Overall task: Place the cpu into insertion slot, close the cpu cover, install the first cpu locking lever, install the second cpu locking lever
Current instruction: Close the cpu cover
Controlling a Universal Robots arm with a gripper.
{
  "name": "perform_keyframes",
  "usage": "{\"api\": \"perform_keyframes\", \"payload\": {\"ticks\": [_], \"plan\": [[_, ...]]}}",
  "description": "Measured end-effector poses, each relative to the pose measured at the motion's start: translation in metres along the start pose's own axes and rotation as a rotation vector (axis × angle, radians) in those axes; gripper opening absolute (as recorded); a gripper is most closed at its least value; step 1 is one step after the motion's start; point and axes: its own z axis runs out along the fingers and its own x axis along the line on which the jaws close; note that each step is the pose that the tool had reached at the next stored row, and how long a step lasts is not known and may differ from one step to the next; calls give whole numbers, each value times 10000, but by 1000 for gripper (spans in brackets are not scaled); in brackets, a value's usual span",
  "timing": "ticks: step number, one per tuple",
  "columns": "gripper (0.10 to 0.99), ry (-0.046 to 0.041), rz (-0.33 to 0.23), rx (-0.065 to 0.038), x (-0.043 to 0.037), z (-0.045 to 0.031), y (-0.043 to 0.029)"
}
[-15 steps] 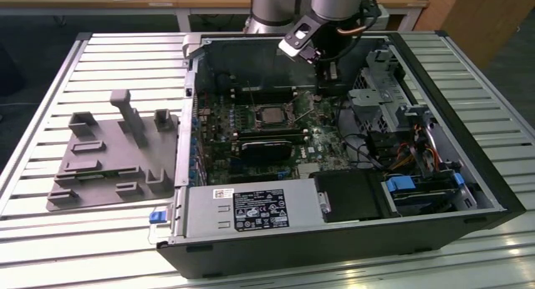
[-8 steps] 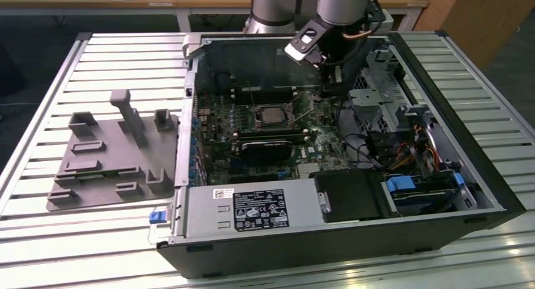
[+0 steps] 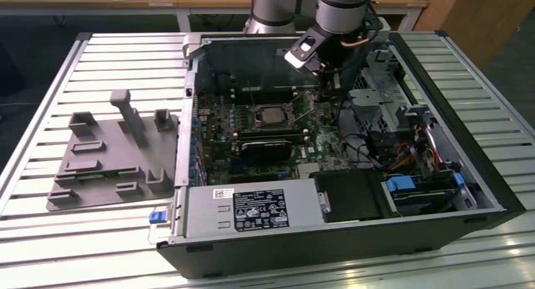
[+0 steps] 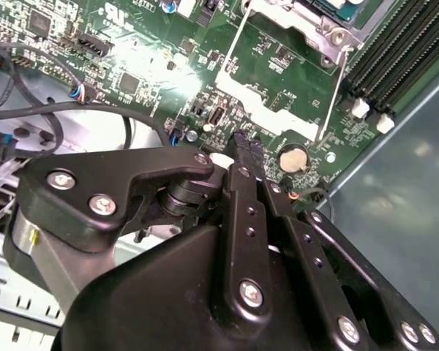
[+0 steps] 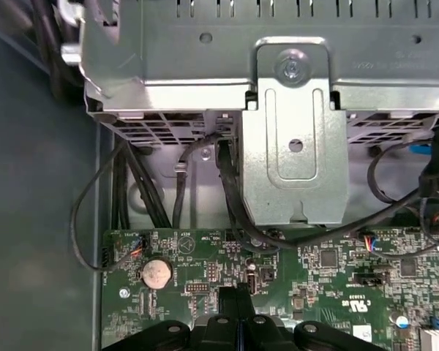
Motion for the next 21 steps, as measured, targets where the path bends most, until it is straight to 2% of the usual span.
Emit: {"api": "perform_keyframes", "payload": {"ticks": [2, 7, 8, 10, 12, 18, 19, 21], "plan": [[102, 0, 0, 0, 0, 33, -3], [102, -1, 0, 0, 0, 35, -3], [102, -2, 0, 32, 0, 35, -3], [102, -7, 0, 248, 0, 38, -1], [102, -16, 0, 537, 0, 40, 3], [102, -55, 0, 1570, 1, 49, 20], [102, -67, -1, 1682, 1, 49, 21], [102, -68, 1, 1690, 1, 49, 20]]}}
